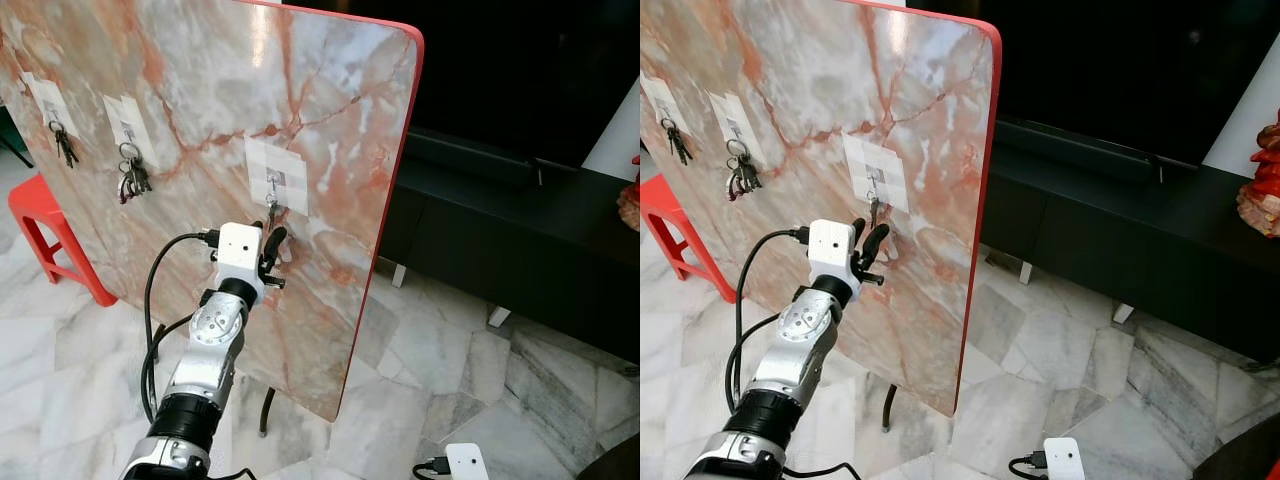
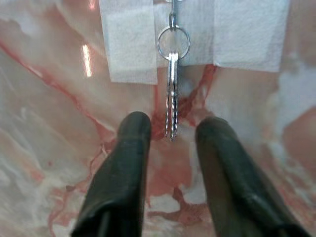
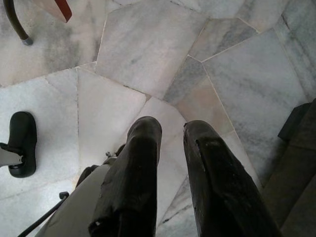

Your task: Hang keys on a hook

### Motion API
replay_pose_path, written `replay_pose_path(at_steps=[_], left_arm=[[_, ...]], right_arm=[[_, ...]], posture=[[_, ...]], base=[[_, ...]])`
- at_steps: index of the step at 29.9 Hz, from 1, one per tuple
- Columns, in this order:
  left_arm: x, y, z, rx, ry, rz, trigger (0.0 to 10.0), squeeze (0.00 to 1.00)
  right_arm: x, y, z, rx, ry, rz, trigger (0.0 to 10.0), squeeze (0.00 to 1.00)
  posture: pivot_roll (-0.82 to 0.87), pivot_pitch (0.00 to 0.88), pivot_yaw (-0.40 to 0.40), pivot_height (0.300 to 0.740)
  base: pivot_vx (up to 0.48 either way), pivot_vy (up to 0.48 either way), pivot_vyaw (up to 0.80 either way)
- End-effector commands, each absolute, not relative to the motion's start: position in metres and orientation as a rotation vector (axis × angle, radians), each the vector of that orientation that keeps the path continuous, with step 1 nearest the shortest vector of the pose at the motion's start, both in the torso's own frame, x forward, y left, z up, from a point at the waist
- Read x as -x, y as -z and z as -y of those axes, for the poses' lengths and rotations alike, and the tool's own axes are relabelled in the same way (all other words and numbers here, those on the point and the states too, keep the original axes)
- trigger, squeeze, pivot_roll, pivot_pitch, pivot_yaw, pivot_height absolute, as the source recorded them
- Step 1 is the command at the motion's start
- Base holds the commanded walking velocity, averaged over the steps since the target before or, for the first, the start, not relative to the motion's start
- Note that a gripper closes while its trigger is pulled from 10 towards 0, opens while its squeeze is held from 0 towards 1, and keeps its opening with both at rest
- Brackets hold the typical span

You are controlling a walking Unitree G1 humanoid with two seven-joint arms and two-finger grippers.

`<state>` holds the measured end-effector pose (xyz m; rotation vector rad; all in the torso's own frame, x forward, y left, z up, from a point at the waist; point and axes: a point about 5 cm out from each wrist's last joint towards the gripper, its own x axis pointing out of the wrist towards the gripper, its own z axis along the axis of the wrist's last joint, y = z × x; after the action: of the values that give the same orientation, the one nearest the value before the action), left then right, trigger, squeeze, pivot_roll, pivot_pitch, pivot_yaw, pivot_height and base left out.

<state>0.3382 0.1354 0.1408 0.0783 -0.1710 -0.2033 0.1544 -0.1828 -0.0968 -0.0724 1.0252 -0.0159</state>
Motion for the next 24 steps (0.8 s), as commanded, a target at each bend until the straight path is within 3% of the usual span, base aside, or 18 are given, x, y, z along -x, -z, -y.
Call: replay_pose_path(at_steps=[1,9,10,11,12,24], left_arm=[[-0.334,-0.142,-0.137,-0.066,0.215,0.183,10.0,1.00],[-0.310,-0.113,-0.159,-0.088,0.188,0.116,10.0,1.00],[-0.307,-0.104,-0.165,-0.109,0.181,0.083,10.0,0.09],[-0.304,-0.098,-0.168,-0.123,0.176,0.061,10.0,0.09],[-0.301,-0.090,-0.173,-0.133,0.165,0.031,10.0,0.00],[-0.257,0.013,-0.223,-0.267,-0.017,-0.493,10.0,0.00]], right_arm=[[-0.154,0.097,0.185,0.081,0.018,-1.026,10.0,0.00],[-0.154,0.097,0.185,0.079,0.019,-1.028,10.0,0.00],[-0.154,0.097,0.184,0.078,0.019,-1.028,10.0,0.00],[-0.154,0.097,0.184,0.077,0.019,-1.028,10.0,0.00],[-0.154,0.097,0.184,0.077,0.019,-1.028,10.0,0.00],[-0.153,0.097,0.184,0.063,0.042,-1.029,10.0,0.00]], posture=[[0.00,0.000,-0.061,0.740],[0.00,0.000,-0.058,0.740],[0.00,0.000,-0.059,0.740],[0.00,0.000,-0.059,0.740],[0.00,0.000,-0.059,0.740],[0.00,0.000,-0.052,0.740]], base=[[0.000,0.000,0.00],[0.000,0.000,0.00],[0.000,0.000,0.00],[0.000,0.000,0.00],[0.000,0.000,0.00],[0.000,0.000,0.00]])
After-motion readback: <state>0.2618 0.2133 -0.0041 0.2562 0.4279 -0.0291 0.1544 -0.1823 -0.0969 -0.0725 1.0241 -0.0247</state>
